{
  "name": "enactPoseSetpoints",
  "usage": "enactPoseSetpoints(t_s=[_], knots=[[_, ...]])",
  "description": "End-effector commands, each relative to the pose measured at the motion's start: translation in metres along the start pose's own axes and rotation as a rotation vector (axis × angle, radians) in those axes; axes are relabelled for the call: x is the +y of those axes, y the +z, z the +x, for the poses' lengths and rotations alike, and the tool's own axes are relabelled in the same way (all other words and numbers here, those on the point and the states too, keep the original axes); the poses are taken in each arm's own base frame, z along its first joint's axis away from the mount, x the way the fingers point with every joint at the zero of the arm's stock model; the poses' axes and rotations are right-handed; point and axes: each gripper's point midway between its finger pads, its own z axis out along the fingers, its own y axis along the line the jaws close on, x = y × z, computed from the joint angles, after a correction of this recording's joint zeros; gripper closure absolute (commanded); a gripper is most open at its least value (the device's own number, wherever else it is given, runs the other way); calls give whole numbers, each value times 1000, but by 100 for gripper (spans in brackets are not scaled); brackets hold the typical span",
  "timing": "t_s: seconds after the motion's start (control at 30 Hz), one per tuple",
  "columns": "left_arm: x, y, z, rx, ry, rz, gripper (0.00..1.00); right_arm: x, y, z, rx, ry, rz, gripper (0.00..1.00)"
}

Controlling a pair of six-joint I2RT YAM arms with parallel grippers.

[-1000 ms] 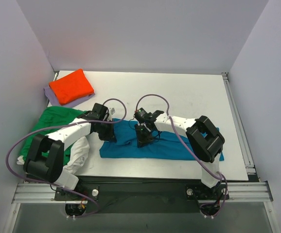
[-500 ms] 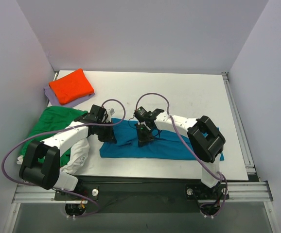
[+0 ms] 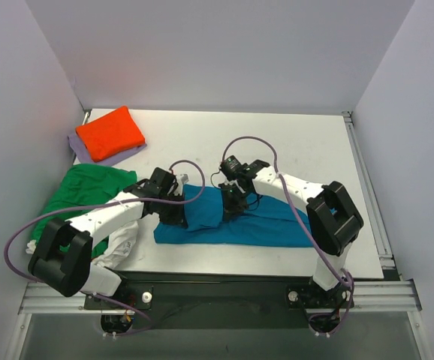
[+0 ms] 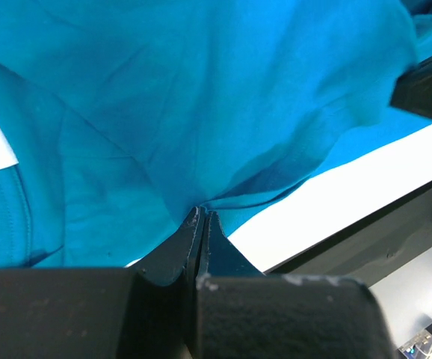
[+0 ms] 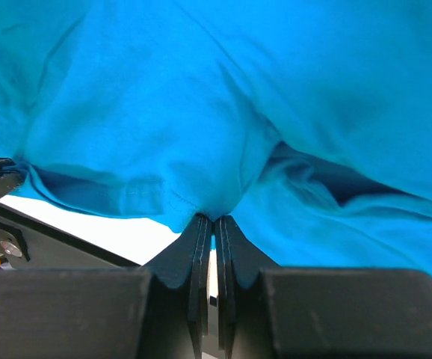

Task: Fold and stack the t-shirts
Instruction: Fold the other side of the tshirt into a rectangle

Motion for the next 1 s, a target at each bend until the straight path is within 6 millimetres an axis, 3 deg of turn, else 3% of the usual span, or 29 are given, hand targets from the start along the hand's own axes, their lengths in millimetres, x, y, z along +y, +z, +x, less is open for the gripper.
enactPoseSetpoints(t_s=[0.0,0.1,0.23,0.33,0.37,0.5,0.6,0.73,0.97], knots=[[-8,-4,-14,-52,12,-12,100,-11,-16,15,38,6,8,100],[-10,-2,-9,-38,15,-20,100,-15,-15,19,56,6,13,100],[-17,1,-6,-33,24,-13,92,-25,-14,22,69,19,33,100],[-21,3,-4,-24,30,-11,81,-31,-14,22,74,22,41,100],[-22,3,-3,-22,31,-12,70,-30,-15,22,76,21,38,100],[-26,-4,-1,-21,37,-3,54,-30,-10,22,93,13,33,100],[-28,-13,1,-26,43,-1,41,-30,-9,21,99,14,33,93],[-29,-25,-6,-56,30,-18,41,-31,-11,21,91,11,39,80],[-23,-39,-51,-182,-123,-48,41,-35,-31,20,44,15,48,64]])
